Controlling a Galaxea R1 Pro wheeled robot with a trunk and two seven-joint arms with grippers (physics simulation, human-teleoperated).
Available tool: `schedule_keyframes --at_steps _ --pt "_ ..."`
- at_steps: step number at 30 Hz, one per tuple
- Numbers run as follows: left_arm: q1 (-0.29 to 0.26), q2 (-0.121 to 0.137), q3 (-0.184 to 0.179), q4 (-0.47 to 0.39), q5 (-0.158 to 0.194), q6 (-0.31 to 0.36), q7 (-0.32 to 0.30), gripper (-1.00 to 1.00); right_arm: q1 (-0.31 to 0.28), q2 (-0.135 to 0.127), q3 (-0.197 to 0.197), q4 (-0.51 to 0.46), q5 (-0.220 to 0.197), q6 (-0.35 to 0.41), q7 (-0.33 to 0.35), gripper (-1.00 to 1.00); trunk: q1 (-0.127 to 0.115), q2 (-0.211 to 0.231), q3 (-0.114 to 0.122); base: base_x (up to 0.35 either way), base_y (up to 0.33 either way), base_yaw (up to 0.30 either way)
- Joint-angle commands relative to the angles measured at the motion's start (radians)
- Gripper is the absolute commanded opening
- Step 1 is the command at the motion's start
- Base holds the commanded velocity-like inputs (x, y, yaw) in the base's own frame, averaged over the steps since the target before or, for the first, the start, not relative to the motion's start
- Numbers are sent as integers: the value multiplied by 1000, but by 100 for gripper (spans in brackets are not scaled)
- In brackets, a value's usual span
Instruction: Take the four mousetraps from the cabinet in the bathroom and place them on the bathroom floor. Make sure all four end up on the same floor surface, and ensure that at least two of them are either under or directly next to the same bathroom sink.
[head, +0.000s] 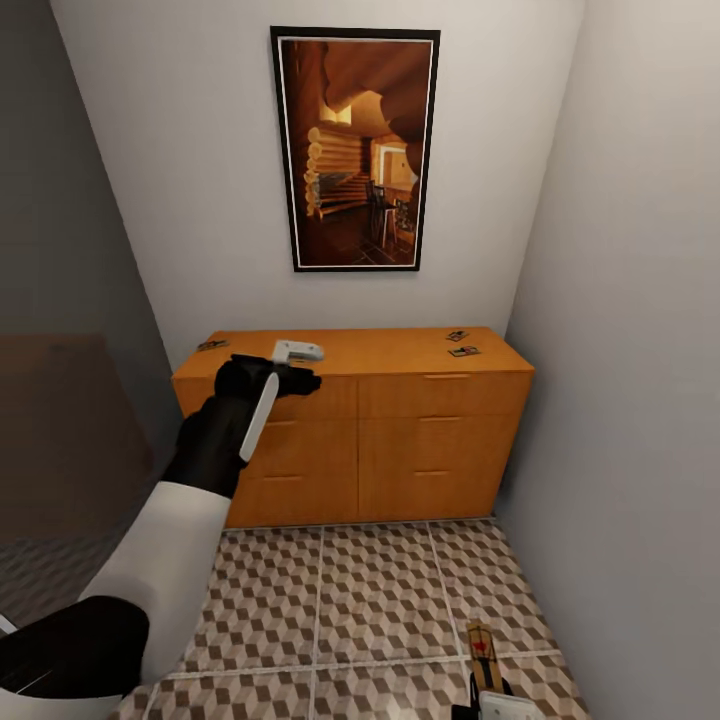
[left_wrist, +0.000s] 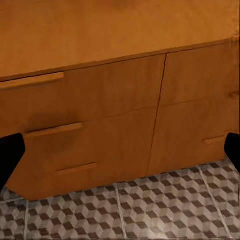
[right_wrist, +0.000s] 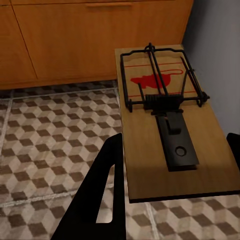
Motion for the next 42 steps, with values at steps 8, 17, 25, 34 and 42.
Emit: schedule_keyframes --at_steps 8,17,25,34,42 --pt "-1 15 -42 -83 0 7 -34 100 -1 6 8 1 3 -1 -6 -100 0 -1 -1 0 0 0" --pt "0 22 -47 -95 0 6 -38 100 0 9 8 1 3 -1 -6 -100 0 -1 3 0 0 -31" --pt "0 23 -47 -90 1 7 -39 100 -1 10 8 1 3 -1 -5 -100 0 -1 16 29 0 -33" --pt "0 24 -47 -87 1 7 -39 100 -1 10 8 1 3 -1 -5 -100 0 -1 30 186 0 -2" --pt "1 26 -47 -86 1 6 -39 100 -1 10 8 1 3 -1 -6 -100 0 -1 42 151 0 0"
